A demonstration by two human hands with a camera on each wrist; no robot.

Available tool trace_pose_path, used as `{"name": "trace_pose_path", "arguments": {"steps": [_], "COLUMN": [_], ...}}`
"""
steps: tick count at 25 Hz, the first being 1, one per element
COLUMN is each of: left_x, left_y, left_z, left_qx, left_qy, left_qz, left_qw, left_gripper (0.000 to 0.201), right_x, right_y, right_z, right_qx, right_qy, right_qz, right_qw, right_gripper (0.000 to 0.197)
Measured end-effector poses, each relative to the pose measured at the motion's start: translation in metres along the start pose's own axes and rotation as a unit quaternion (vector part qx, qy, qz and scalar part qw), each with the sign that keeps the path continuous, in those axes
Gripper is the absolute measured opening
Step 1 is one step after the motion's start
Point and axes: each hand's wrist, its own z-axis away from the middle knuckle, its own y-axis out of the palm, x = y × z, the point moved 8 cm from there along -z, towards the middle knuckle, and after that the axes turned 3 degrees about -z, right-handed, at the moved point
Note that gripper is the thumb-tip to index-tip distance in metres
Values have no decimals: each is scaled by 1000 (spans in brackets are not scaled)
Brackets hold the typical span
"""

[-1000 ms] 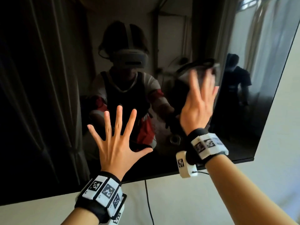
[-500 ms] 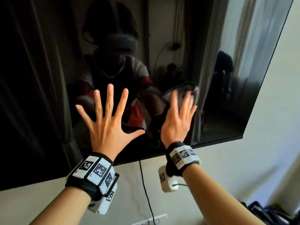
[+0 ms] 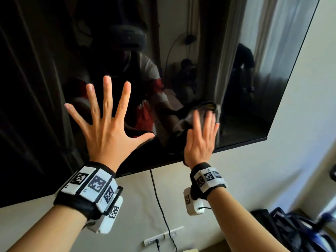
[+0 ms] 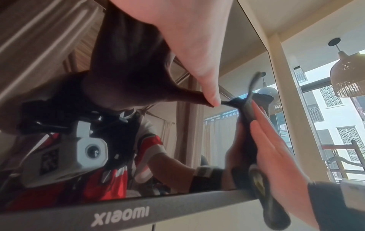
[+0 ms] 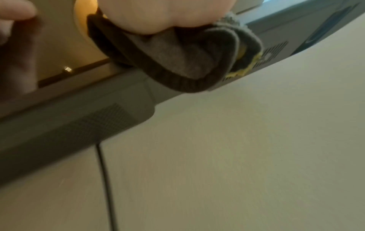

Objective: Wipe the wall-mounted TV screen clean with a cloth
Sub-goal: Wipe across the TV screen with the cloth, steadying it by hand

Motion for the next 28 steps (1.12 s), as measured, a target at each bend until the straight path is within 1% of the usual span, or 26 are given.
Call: {"name": "trace_pose_path", "arguments": {"steps": [1,2,3,4,5,7,8,9,11,12,13,14,15,16,17,18,19,20,21,22,23,24,25,26,27,28], "left_x": [0,1,1,1,1,0,0,3,13,22,31,40,49,57,63,67,70,70,70,71,71,71,70,71,71,72], "left_y": [1,1,0,1,1,1,1,-1,-4,-6,-8,-9,-10,-9,-7,-4,-2,0,1,2,3,3,3,3,3,4], "left_z": [0,0,0,0,-1,-2,-1,0,6,10,15,19,23,26,29,30,32,32,32,32,32,33,32,32,31,31], "left_qx": [0,-1,-2,-1,-1,-1,-2,-2,0,2,4,8,10,14,17,20,23,26,28,28,26,25,22,22,22,24], "left_qy": [0,-1,-1,0,1,2,3,1,-16,-28,-39,-49,-56,-61,-61,-59,-56,-51,-48,-47,-48,-49,-51,-55,-58,-61], "left_qz": [-3,-7,-12,-17,-21,-23,-24,-28,-39,-44,-49,-52,-54,-52,-48,-45,-46,-46,-46,-44,-44,-46,-46,-42,-36,-29], "left_qw": [1000,1000,1000,1000,1000,1000,1000,1000,999,999,998,997,997,997,997,997,997,997,997,998,997,997,997,997,997,997], "left_gripper": [128,127,127,127,127,127,128,129,131,132,132,133,134,134,133,132,130,129,128,127,126,126,125,125,125,125], "right_x": [-22,-37,-40,-30,-11,24,27,24,14,17,28,45,68,89,99,102,99,94,98,107,125,148,173,191,201,200], "right_y": [-8,-16,-19,-16,-8,7,7,3,-15,-19,-19,-12,-2,6,9,6,0,-11,-20,-22,-17,-7,2,10,11,9], "right_z": [-9,-14,-11,-5,4,16,2,-19,-62,-74,-74,-66,-49,-34,-35,-54,-82,-112,-131,-139,-135,-121,-105,-97,-106,-126], "right_qx": [-33,-67,-84,-79,-55,0,3,-17,-73,-83,-76,-50,-12,30,46,34,-3,-47,-78,-88,-79,-52,-16,9,13,-8], "right_qy": [82,164,208,205,163,46,26,36,119,141,132,94,25,-42,-81,-82,-43,17,61,72,43,-20,-92,-148,-173,-162], "right_qz": [-21,-32,-34,-28,-17,0,-11,-20,-41,-45,-39,-29,-18,-9,-8,-20,-38,-53,-50,-42,-33,-23,-18,-17,-25,-36], "right_qw": [996,984,974,975,985,999,1000,999,989,986,988,994,999,999,996,996,998,997,994,993,995,998,995,989,985,986], "right_gripper": [52,53,54,54,54,52,52,52,51,51,51,50,50,49,48,49,49,50,51,51,50,49,48,48,47,47]}}
